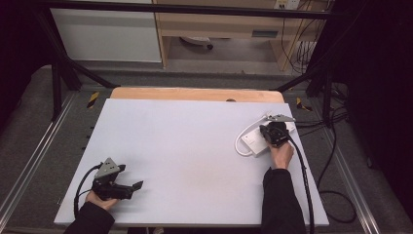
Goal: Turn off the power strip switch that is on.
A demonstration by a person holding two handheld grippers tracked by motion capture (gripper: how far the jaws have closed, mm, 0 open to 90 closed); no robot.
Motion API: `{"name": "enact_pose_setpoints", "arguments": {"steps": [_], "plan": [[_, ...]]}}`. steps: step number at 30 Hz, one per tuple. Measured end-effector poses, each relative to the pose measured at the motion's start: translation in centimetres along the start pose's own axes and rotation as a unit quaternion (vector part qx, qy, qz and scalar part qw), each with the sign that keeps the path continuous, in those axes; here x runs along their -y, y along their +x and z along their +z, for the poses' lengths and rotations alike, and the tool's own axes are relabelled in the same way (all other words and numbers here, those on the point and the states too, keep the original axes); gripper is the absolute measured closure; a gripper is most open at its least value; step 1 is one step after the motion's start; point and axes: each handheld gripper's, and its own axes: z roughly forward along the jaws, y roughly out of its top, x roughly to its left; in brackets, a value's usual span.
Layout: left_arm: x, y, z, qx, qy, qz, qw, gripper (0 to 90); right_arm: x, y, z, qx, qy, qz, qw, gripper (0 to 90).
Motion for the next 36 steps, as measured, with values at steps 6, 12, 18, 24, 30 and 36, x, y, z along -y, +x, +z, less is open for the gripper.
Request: {"name": "enact_pose_setpoints", "arguments": {"steps": [6, 12, 18, 24, 30, 36], "plan": [[0.00, 0.01, 0.01, 0.000, 0.000, 0.001, 1.0000, 3.6, -0.01, 0.00, 0.00, 0.000, 0.001, -0.003, 1.0000, 90.0], [-0.01, -0.02, -0.01, 0.000, -0.001, 0.000, 1.0000, 3.6, -0.02, 0.00, 0.04, 0.000, 0.000, -0.002, 1.0000, 90.0], [-0.01, -0.03, 0.00, 0.000, 0.000, 0.001, 1.0000, 3.6, -0.03, -0.08, 0.09, 0.000, -0.001, -0.001, 1.0000, 90.0], [0.00, 0.00, -0.01, 0.001, 0.000, 0.001, 1.0000, 3.6, -0.24, -0.02, 0.17, 0.004, 0.006, -0.003, 1.0000, 90.0], [-0.01, -0.03, -0.02, 0.001, -0.001, 0.001, 1.0000, 3.6, -0.17, -0.09, 0.22, 0.003, 0.003, 0.000, 1.0000, 90.0], [-0.01, -0.02, -0.04, 0.000, -0.001, 0.001, 1.0000, 3.6, -0.07, -0.25, 0.31, 0.012, 0.005, 0.003, 0.9999, 90.0]]}}
